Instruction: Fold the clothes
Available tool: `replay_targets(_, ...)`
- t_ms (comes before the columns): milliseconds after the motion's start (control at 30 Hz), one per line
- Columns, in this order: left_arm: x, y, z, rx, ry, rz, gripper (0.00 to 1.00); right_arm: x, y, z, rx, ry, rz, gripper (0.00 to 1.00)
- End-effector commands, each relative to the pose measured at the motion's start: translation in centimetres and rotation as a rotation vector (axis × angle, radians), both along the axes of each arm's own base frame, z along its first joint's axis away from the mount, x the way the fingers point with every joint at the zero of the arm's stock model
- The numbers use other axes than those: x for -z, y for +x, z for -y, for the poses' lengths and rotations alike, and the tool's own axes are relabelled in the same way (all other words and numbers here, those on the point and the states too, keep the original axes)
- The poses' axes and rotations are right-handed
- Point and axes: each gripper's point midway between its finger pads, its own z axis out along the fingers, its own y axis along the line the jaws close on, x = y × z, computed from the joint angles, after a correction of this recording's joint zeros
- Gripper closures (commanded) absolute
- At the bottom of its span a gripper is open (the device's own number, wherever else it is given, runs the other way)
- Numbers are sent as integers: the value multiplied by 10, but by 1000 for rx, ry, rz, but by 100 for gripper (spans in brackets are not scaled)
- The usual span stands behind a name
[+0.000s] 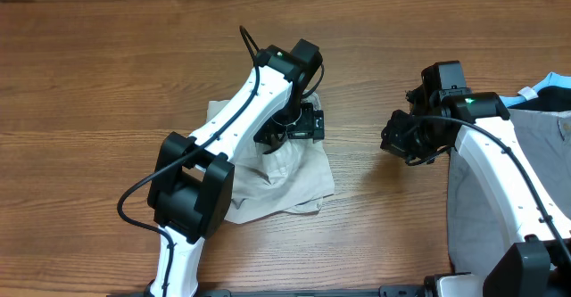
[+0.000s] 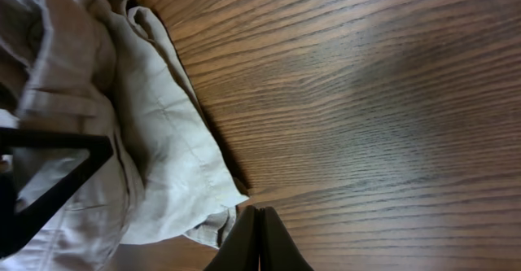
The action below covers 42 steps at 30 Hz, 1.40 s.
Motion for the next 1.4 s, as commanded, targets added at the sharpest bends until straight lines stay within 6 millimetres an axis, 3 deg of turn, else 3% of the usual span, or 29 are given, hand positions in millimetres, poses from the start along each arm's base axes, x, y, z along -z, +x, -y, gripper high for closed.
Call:
replay_targets(0, -33, 9, 11, 61, -105, 25, 0, -9, 6, 2, -1, -2, 34, 96)
replay_targets(167, -102, 31, -26, 43, -88, 120, 0, -10, 6, 0, -31, 2, 48, 92)
replay_targets(233, -127, 37, -34, 36, -109, 162, 0, -13, 7, -9, -89, 40, 73, 92)
replay_targets(400, -170, 48, -46, 61, -180, 265, 0, -43, 8, -77, -343, 293, 223, 93)
replay_targets(433, -176, 50, -47, 90, -204, 284, 5, -47, 7, -89, -379, 313, 247, 93)
replay_targets(500, -184, 54, -55, 112, -218, 316, 34, -52, 4, -117, -442, 336, 284, 93)
replay_targets(567, -189, 58, -67, 85, -215, 331, 53, -57, -5, -149, -523, 349, 322, 93)
replay_targets(700, -191, 67, -94, 27, -181, 352, 83, -44, -17, -188, -564, 230, 353, 93)
replay_targets(733, -191, 68, -98, 21, -177, 354, 86, -37, -17, -191, -555, 186, 351, 93)
replay_targets(933, -189, 70, -107, 34, -172, 356, 85, 23, -14, -186, -526, 29, 236, 95)
replay_targets(1000, -188, 70, -107, 64, -167, 360, 83, 56, -18, -165, -447, -32, 88, 96)
replay_targets(1100, -184, 70, -110, 76, -147, 355, 81, 80, -35, -122, -273, -153, -132, 96)
replay_targets(1233, -175, 69, -116, 75, -109, 332, 77, 76, -45, -90, -240, -267, -181, 96)
replay_targets(1367, -161, 64, -120, 90, -82, 284, 74, 52, -41, -87, -273, -266, -92, 96)
